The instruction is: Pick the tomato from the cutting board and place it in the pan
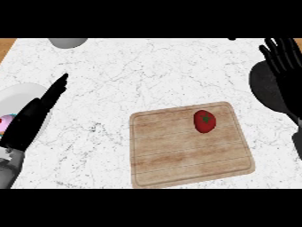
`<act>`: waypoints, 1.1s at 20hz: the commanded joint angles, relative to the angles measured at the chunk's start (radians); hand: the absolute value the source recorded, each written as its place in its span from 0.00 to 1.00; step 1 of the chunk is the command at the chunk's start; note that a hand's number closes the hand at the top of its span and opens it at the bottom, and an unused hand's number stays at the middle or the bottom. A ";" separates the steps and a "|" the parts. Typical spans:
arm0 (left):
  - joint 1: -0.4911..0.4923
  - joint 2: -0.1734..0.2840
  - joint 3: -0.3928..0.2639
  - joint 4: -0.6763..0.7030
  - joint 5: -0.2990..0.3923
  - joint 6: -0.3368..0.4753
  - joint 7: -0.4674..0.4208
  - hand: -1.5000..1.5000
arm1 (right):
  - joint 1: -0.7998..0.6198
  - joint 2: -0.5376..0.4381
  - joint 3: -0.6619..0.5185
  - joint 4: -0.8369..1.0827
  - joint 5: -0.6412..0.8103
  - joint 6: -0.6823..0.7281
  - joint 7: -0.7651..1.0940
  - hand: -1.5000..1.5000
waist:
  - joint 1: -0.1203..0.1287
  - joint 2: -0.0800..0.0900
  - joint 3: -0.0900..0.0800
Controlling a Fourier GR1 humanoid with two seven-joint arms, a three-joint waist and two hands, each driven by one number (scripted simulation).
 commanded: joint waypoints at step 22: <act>0.254 -0.393 0.144 0.140 0.231 0.222 -0.061 0.50 | 0.415 0.131 0.396 -0.359 1.000 -0.632 0.375 0.00 | -0.002 0.012 -0.001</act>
